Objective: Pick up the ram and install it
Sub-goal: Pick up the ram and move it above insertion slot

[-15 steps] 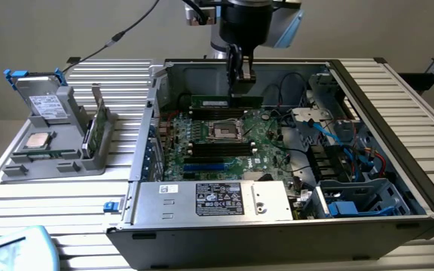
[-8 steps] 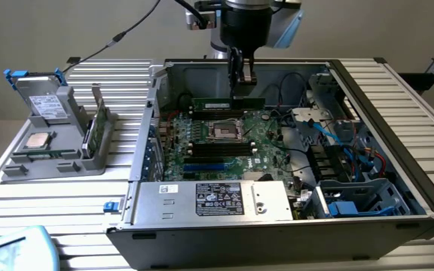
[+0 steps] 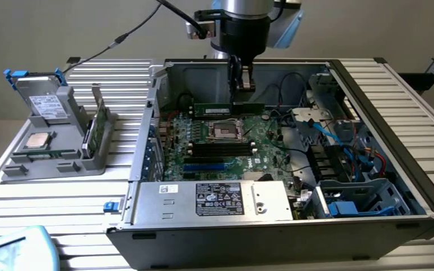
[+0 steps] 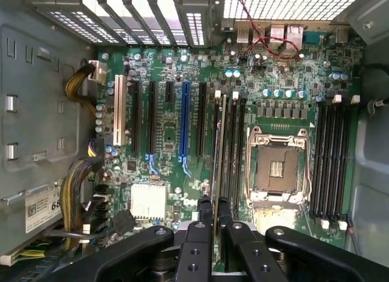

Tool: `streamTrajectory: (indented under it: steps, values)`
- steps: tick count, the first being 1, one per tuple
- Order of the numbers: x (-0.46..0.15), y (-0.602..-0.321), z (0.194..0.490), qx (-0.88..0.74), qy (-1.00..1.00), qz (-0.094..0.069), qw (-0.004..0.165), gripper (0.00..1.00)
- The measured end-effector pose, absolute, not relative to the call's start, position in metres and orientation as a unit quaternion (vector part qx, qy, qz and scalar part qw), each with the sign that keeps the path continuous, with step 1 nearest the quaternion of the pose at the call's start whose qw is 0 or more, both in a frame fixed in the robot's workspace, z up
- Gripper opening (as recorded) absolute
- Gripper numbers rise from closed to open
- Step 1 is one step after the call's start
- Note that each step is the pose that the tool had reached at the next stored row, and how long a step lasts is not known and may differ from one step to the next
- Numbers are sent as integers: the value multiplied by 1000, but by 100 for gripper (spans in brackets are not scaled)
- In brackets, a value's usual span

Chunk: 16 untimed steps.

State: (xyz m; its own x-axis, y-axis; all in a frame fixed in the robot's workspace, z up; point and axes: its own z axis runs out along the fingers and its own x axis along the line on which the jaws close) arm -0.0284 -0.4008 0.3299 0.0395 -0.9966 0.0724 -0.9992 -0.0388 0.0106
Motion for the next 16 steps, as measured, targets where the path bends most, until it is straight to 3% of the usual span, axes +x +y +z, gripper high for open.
streamTrajectory:
  steps: [16]
  values:
    - [-32, -399, 301, 720, -693, 22, 29, 14]
